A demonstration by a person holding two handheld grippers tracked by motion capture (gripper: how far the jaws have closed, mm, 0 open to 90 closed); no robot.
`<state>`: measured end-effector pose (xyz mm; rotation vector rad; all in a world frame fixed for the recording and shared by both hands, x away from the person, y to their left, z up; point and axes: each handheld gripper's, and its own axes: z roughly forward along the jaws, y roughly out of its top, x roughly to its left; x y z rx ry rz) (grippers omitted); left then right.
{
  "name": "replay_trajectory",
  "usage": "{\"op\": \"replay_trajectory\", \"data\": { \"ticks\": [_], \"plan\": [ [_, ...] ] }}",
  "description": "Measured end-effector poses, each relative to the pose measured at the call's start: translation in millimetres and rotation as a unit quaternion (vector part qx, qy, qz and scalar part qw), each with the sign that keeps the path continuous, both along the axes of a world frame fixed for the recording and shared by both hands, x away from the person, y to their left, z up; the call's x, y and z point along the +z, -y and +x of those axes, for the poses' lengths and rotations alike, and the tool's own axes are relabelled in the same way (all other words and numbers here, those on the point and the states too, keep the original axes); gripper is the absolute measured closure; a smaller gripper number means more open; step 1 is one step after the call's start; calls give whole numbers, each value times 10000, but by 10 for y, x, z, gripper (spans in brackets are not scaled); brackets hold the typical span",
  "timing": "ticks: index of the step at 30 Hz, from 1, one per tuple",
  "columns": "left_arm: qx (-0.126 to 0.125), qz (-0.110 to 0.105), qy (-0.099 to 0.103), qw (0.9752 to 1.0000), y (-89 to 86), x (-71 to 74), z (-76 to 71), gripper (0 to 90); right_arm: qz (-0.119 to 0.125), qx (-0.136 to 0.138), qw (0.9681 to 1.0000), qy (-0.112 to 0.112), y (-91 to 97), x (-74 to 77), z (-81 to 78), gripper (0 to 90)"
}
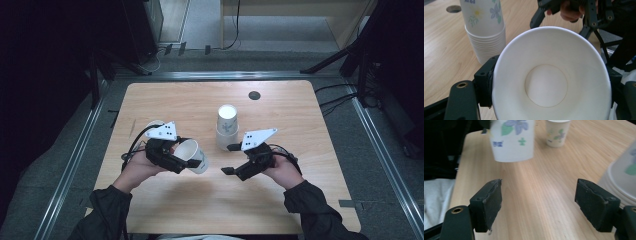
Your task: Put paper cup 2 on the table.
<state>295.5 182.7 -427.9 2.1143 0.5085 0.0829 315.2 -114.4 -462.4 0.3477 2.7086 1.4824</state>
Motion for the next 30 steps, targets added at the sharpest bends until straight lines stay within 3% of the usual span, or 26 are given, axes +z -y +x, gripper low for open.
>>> {"op": "replay_trajectory", "data": {
  "ticks": [1, 10, 17, 23, 30],
  "plan": [
    [6, 70, 42, 10000, -9, -6, 2, 234, -61, -165, 9998, 3, 28, 2, 10, 220],
    [-41, 271, 3, 9996, -86, -50, 31, 233, -185, -566, 9982, 31, 153, 8, 67, 220],
    [-102, 473, 8, 9988, -158, -105, 58, 234, -364, -655, 9969, 246, 213, -41, 97, 221],
    [29, 517, 19, 9987, -274, -136, 69, 233, -344, -765, 9965, 34, 273, -75, 173, 221],
    [128, 606, 19, 9981, -374, -175, 51, 233, -381, -838, 9957, 48, 300, -89, 239, 221]
  ]
}}
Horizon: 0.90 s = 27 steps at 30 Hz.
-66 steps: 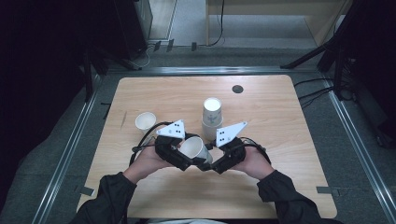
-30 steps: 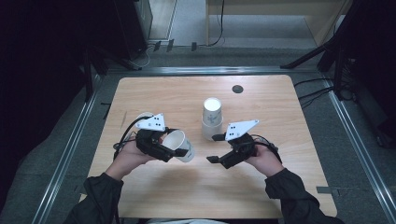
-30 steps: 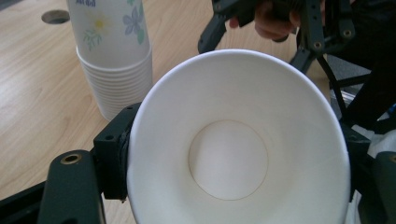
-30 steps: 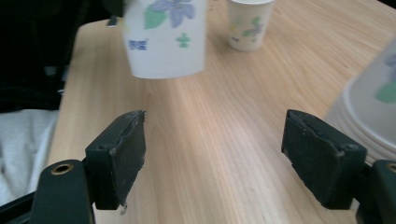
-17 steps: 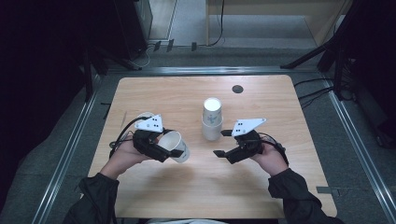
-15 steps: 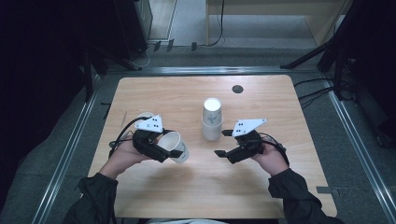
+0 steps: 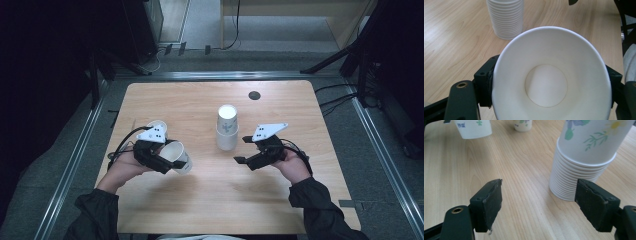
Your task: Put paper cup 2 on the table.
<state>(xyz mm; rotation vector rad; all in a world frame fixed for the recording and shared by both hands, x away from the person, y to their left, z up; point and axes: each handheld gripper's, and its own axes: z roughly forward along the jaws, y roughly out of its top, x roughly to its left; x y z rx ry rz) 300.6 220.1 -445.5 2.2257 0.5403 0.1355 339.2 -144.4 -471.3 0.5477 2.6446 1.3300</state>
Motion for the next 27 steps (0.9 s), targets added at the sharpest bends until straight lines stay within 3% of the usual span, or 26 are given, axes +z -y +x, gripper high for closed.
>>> {"op": "replay_trajectory", "data": {
  "ticks": [4, 7, 22, 27],
  "plan": [
    [37, 77, 5, 10000, -64, -31, -30, 232, 94, -76, 9999, -16, 30, -6, 59, 221],
    [72, 106, -5, 9999, -99, -48, -42, 232, 16, -130, 9999, 23, 41, -5, 99, 221],
    [517, 128, -12, 9986, -383, -98, -121, 231, 92, -299, 9995, -33, 71, -22, 261, 222],
    [551, 264, -12, 9981, -422, -159, -146, 229, 53, -270, 9996, -9, 38, -24, 285, 222]
  ]
}}
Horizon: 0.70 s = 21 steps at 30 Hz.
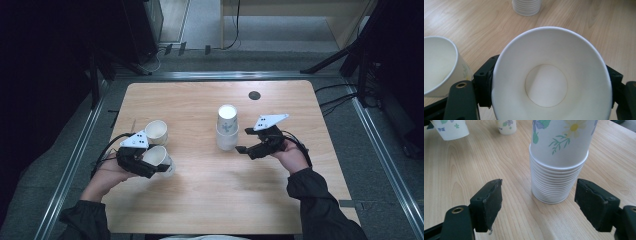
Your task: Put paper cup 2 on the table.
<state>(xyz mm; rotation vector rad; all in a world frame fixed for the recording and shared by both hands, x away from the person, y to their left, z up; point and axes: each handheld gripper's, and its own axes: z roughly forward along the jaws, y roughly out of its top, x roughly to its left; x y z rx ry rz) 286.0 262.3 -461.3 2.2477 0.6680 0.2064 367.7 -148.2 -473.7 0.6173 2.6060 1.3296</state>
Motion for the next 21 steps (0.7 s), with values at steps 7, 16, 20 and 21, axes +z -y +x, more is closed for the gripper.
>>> {"op": "replay_trajectory", "data": {
  "ticks": [7, 16, 20, 21],
  "plan": [
    [240, 176, -65, 9995, -106, -80, 10, 226, -137, -10, 9999, 20, -37, -16, 22, 223],
    [661, 545, -159, 9962, -237, -198, 106, 225, -154, 2, 9999, 38, -42, -20, 22, 223],
    [748, 666, -182, 9948, -272, -231, 134, 225, -194, 16, 9998, 57, -47, -26, 17, 223],
    [797, 728, -178, 9940, -280, -245, 152, 224, -213, 26, 9997, 71, -49, -29, 11, 223]
  ]
}}
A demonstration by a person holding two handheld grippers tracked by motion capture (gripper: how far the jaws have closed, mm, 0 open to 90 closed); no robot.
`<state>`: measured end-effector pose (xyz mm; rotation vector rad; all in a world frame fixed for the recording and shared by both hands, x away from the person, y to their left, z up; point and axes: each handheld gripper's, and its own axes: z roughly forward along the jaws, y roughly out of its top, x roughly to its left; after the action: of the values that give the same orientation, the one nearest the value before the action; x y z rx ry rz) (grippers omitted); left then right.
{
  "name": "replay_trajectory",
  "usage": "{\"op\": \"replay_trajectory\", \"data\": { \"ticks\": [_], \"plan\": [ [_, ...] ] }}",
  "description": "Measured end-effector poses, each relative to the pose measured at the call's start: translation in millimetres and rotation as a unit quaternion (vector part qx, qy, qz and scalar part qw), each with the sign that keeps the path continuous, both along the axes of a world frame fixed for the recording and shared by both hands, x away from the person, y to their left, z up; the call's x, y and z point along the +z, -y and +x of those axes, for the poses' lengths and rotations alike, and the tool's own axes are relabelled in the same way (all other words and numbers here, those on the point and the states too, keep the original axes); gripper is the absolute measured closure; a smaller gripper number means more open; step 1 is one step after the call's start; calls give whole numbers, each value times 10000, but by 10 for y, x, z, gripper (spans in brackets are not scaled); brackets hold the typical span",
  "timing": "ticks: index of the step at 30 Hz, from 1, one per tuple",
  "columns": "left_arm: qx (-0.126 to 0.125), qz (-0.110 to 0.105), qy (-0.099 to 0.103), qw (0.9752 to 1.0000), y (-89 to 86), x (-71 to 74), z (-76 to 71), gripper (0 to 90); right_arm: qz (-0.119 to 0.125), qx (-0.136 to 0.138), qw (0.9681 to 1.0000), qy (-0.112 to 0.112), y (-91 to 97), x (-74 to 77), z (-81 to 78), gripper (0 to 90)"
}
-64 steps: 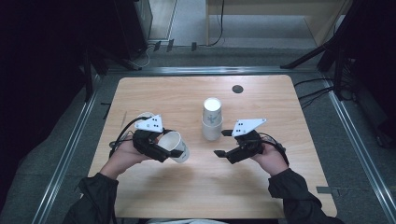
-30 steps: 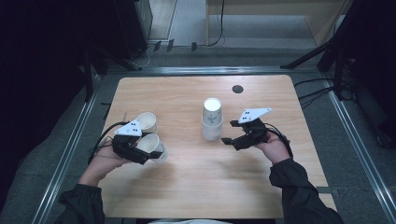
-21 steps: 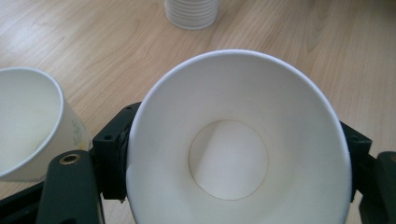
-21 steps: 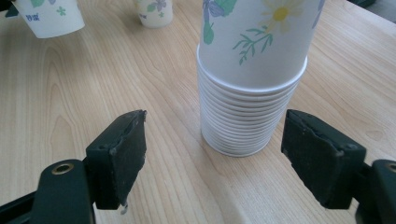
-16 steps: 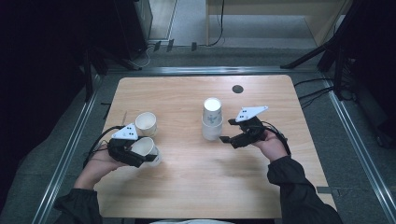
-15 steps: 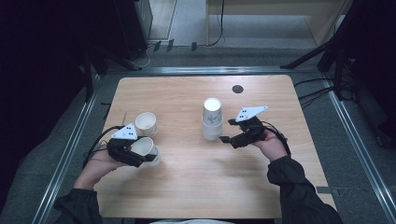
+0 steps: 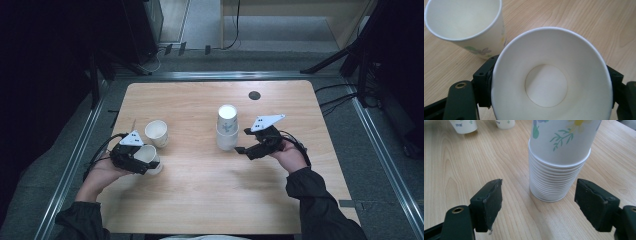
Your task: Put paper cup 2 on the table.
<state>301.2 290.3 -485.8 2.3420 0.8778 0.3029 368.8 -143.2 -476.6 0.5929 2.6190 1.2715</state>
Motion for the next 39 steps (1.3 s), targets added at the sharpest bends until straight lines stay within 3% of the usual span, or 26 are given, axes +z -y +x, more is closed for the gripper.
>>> {"op": "replay_trajectory", "data": {
  "ticks": [8, 15, 21, 25, 39],
  "plan": [
    [65, 213, -85, 9997, 12, -80, 74, 218, -28, -31, 10000, 29, 28, -5, -13, 223],
    [39, 276, -79, 9996, 43, -95, 96, 210, -56, -31, 10000, 32, 32, -8, -28, 223],
    [2, 227, -143, 9996, 42, -95, 103, 197, -74, -29, 10000, 48, 38, -8, -31, 223],
    [-23, 171, -132, 9998, 51, -72, 101, 132, -72, -29, 10000, 56, 42, -6, -30, 223],
    [9, -131, -162, 9998, 16, 47, 72, 125, -113, -11, 9999, 63, 34, -8, -39, 223]
  ]
}}
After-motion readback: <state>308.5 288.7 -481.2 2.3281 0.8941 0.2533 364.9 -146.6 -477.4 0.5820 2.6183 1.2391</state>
